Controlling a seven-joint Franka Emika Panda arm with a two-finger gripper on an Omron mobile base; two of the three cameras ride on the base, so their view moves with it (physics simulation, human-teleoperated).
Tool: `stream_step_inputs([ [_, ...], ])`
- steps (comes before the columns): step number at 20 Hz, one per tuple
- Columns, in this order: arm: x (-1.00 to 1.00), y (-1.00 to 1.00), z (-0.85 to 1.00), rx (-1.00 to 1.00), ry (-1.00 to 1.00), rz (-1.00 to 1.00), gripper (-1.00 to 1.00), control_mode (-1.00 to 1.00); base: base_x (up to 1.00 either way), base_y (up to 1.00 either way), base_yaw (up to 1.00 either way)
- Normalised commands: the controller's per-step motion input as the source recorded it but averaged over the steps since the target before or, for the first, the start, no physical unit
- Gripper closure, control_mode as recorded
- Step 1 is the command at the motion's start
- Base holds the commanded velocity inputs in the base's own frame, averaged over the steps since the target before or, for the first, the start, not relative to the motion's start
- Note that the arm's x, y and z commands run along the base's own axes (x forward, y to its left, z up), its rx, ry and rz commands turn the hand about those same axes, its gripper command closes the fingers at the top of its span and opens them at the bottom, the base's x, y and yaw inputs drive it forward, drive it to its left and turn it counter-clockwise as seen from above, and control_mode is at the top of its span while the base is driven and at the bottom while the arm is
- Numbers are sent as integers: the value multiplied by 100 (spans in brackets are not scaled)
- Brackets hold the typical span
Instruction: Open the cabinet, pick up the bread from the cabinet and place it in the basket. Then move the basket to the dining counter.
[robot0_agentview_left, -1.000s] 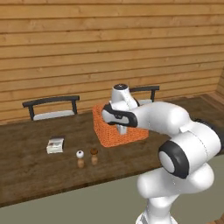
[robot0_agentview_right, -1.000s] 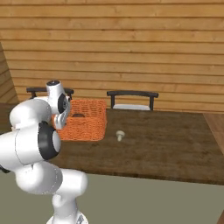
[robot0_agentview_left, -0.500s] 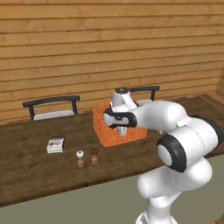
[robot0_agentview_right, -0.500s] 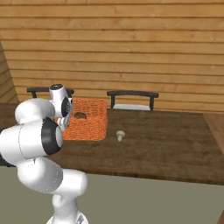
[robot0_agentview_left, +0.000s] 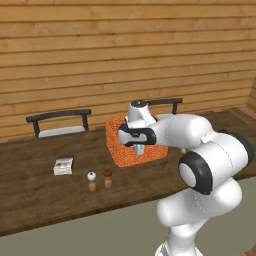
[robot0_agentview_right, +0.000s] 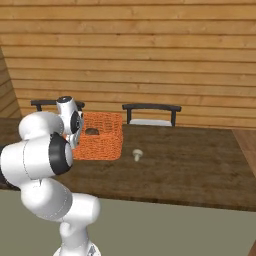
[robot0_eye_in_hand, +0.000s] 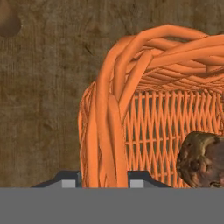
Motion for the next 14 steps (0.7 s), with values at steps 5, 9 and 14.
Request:
stream_step_inputs([
  [5,-27,-10,28,0,0,1,-100,-100,0,0,0],
  [9,-78,-4,97,4,0,0,-100,-100,0,0,0],
  [14,-93,-16,82,9,-6,-6,-100,-100,0,0,0],
])
